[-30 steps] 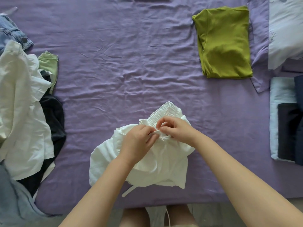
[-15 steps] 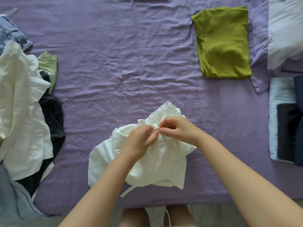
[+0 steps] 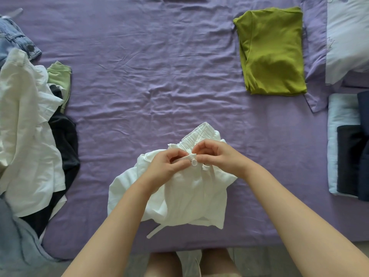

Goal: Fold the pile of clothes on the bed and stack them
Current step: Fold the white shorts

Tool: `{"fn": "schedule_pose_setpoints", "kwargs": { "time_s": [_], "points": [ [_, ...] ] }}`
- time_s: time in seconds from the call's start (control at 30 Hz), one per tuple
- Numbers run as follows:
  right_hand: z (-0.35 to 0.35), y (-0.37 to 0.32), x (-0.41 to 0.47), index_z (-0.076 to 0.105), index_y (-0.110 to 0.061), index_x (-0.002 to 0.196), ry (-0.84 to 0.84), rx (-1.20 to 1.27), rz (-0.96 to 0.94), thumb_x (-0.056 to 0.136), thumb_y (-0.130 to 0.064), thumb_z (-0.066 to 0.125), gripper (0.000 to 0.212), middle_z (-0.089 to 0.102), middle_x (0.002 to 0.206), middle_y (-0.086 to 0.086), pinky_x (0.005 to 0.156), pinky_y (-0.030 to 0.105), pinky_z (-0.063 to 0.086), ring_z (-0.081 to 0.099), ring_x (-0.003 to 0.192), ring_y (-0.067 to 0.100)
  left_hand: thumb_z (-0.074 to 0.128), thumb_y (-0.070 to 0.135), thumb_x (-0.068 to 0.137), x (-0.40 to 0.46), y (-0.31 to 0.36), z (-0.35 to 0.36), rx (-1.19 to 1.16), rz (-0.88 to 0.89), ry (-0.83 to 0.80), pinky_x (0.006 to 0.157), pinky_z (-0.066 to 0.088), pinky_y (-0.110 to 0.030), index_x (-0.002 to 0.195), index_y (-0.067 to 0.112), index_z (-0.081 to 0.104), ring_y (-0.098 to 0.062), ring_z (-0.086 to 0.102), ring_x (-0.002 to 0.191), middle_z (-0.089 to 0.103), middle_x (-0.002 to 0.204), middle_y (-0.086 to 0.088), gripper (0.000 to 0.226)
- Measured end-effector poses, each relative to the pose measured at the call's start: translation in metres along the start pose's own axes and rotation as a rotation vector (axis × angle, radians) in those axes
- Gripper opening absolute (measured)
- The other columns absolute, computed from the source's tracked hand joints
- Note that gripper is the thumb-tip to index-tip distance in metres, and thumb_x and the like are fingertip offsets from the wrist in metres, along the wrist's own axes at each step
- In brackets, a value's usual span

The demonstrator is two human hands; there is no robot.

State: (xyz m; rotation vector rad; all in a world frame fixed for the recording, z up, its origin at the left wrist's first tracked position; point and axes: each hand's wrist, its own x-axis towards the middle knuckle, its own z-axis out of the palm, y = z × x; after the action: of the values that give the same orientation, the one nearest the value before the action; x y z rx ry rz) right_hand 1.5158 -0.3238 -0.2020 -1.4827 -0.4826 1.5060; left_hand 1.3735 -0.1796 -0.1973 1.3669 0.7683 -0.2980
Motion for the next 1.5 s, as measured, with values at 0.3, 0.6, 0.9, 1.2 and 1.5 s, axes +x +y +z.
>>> {"fn": "schedule_pose_setpoints", "kwargs": {
  "time_s": [0.3,0.6,0.9,1.2,1.5],
  "points": [
    [-0.016,0.012,-0.003,0.067,-0.029,0.096,0.143,-0.460,0.015,0.087,-0.027,0.068,0.009,0.060,0.071,-0.021,0.072,0.020,0.044,0.055,0.073,-0.002,0.069,0.054,0.078,0.007,0.000,-0.001,0.688,-0.036,0.005,0.055,0.034,-0.023,0.072,0.026,0.054,-0.004,0.049,0.060,0.052,0.064,0.012,0.032],
    [-0.031,-0.021,-0.030,0.070,-0.027,0.103,-0.169,-1.408,0.065,0.090,-0.057,0.049,0.038,0.039,0.143,-0.013,0.108,0.038,0.020,0.019,0.139,0.018,0.061,0.067,0.074,-0.034,0.032,-0.041,1.255,0.068,-0.237,0.064,0.034,-0.022,0.066,0.025,0.044,-0.013,0.046,0.080,0.044,0.061,0.009,0.047],
    [-0.058,-0.088,-0.075,0.054,-0.009,0.079,0.021,-1.178,0.118,0.083,-0.045,0.069,0.039,0.059,0.090,0.009,0.079,0.039,0.045,0.054,0.085,0.027,0.057,0.056,0.086,-0.066,0.096,-0.075,1.666,0.133,-0.100,0.113,0.015,-0.036,0.110,0.027,0.061,-0.014,0.042,0.125,0.059,0.115,0.003,0.038],
    [-0.049,-0.170,-0.109,0.060,-0.009,0.071,0.532,-0.885,-0.260,0.073,-0.021,0.082,0.025,0.049,0.080,0.000,0.064,0.011,0.034,0.048,0.075,0.017,0.070,0.031,0.085,-0.120,0.188,-0.093,1.099,0.258,0.292,0.059,0.032,-0.026,0.055,0.023,0.037,-0.017,0.037,0.062,0.036,0.057,0.007,0.046],
    [-0.001,-0.280,-0.164,0.036,-0.010,0.144,0.598,-0.900,-0.249,0.088,-0.003,0.061,0.062,0.059,0.123,0.016,0.085,0.028,0.049,0.060,0.108,0.025,0.079,0.022,0.078,-0.181,0.275,-0.106,0.957,0.458,0.385,0.092,0.033,-0.020,0.148,0.022,0.032,-0.023,0.047,0.126,0.047,0.137,-0.011,0.084]
  ]
}}
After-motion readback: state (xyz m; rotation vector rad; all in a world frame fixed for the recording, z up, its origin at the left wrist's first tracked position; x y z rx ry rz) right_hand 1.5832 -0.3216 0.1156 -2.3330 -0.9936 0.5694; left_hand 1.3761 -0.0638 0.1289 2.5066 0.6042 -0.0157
